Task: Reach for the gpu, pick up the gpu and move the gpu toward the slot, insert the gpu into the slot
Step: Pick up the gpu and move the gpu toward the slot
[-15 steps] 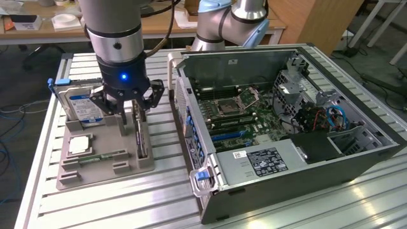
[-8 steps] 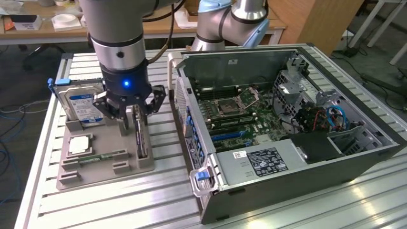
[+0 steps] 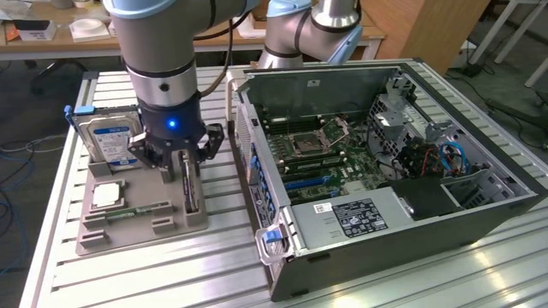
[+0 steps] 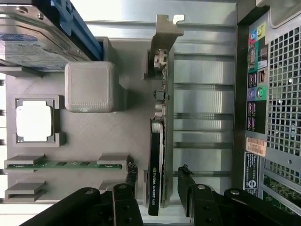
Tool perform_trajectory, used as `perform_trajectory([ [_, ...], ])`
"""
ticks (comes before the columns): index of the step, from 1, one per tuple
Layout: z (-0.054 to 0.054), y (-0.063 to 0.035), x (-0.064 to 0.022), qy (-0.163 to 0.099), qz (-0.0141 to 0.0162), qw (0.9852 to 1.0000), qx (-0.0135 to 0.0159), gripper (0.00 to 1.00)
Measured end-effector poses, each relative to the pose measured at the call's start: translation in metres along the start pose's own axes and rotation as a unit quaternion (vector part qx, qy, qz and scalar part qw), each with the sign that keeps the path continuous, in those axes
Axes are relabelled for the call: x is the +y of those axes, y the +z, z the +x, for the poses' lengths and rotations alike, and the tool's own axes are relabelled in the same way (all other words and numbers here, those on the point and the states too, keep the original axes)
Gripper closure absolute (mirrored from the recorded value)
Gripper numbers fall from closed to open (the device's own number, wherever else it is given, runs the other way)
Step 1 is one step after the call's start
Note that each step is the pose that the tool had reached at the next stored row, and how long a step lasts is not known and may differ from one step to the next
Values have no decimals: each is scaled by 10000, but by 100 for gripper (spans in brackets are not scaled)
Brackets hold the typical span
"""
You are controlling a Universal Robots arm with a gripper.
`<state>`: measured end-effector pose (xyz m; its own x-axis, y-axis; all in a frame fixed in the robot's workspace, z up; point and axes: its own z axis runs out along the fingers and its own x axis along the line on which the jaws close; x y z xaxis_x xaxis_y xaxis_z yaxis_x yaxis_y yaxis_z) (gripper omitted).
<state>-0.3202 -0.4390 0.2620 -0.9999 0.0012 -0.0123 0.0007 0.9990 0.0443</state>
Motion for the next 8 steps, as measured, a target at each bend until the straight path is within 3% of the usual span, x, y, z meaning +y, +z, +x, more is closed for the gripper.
perform_trajectory([
  [8,0,122,-12,183,2,9998,-18,53],
])
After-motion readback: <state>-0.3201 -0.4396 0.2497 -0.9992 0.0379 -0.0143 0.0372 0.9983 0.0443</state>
